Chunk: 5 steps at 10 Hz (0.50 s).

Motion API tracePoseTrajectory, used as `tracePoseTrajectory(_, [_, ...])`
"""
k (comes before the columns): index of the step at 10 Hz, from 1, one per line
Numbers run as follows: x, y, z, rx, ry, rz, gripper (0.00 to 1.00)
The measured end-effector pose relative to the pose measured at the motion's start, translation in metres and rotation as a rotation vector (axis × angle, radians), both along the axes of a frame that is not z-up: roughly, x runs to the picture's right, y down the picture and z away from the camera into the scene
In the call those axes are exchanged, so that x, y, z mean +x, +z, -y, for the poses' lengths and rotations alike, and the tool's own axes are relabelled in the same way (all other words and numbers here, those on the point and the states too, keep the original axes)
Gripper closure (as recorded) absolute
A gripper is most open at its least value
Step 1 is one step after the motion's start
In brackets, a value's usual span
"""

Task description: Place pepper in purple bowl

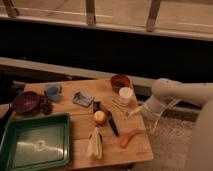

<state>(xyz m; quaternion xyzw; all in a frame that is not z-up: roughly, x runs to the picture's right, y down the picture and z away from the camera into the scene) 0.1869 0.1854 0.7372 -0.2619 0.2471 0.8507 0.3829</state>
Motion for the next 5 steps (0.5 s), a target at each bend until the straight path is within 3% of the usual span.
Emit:
tracePoseTrajectory(2, [-0.020,0.011,-0.008,0.096,-0.026,-0.037,0.20])
tracePoseTrajectory(4, [-0.029,0.023,-0.009,0.189,-0.011,-0.090,0.20])
tracePoseTrajectory(5, [-0.031,0.025,-0.008,0.217,0.003,-0.102,0.20])
